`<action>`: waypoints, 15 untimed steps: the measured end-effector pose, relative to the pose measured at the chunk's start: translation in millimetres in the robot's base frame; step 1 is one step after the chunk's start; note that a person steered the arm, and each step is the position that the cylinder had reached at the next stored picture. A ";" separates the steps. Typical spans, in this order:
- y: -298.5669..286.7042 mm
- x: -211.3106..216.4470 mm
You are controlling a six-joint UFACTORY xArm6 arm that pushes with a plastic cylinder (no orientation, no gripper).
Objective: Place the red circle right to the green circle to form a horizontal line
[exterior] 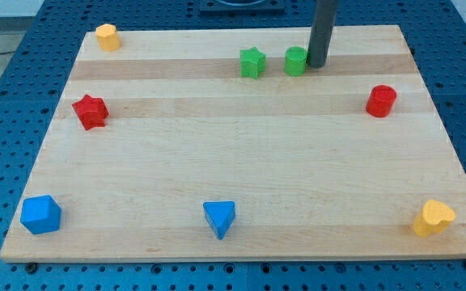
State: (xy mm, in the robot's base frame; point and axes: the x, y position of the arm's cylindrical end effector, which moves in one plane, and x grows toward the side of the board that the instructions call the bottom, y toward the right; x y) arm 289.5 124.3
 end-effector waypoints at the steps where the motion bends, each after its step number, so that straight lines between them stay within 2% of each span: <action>1: -6.7 0.0; 3: -13.4 0.0; 4: -11.1 18.2; 6: 0.4 117.3; 7: 46.6 143.8; 8: 91.6 139.3; 9: 100.7 117.5; 12: 97.1 57.7; 15: 60.2 55.3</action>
State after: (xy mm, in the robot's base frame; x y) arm 344.7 184.6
